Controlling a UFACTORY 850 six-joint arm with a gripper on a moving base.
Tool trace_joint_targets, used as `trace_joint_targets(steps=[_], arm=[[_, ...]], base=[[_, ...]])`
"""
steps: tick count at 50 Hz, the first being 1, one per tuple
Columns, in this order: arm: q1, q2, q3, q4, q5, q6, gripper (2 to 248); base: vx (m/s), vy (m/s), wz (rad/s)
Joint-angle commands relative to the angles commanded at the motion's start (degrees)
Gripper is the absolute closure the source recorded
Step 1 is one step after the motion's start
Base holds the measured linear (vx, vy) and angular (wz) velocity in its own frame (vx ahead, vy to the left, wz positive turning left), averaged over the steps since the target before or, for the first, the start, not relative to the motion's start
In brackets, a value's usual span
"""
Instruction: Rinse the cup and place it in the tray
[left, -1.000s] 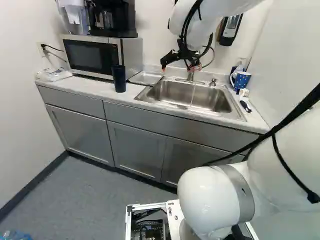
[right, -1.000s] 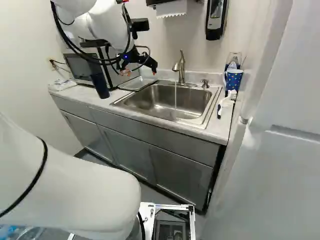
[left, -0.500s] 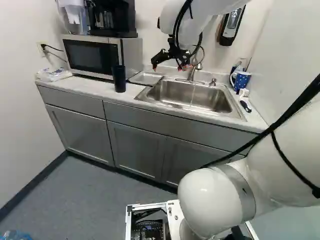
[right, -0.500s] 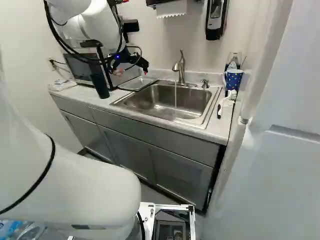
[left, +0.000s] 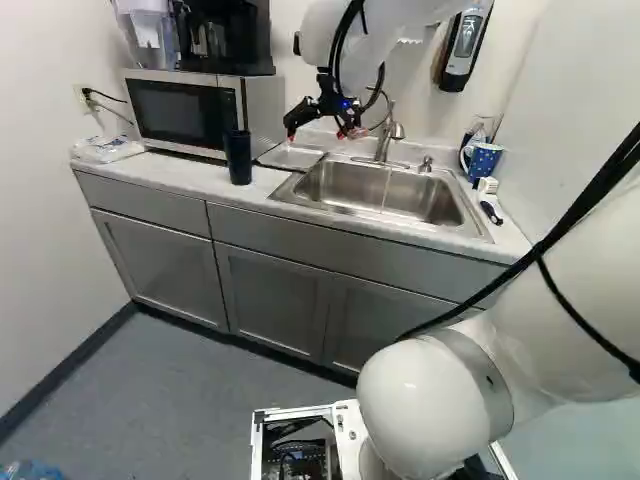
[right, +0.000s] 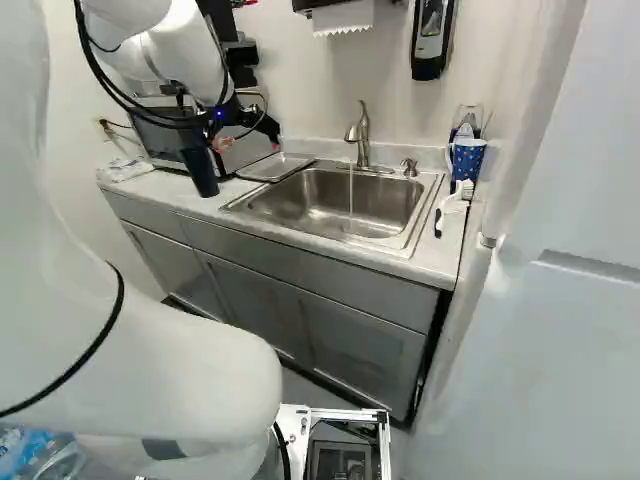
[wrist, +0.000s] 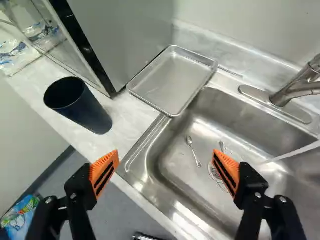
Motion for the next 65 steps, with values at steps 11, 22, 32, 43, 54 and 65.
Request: trace_joint_targets(steps=[11, 22, 32, 43, 54, 65], arm=[[2.23, -0.85, -0.75, 0.0, 0.52, 0.0, 3], [4.37, -2.1, -1.36, 0.0, 0.58, 0.0, 3], [6.38, -3.76, -1.61, 0.0, 0.99, 0.0, 3], [8.46, -5.67, -1.94, 0.0, 2.78, 0.0, 3], [10.56, -7.46, -2.17, 0.0, 5.57, 0.0, 3], [12.27, -8.54, -1.74, 0.0, 8.77, 0.0, 3]], base=[[0.0, 0.0, 0.0], [0.0, 0.0, 0.0], [0.0, 0.0, 0.0], [0.0, 0.0, 0.0], [0.0, 0.0, 0.0], [0.0, 0.0, 0.0]])
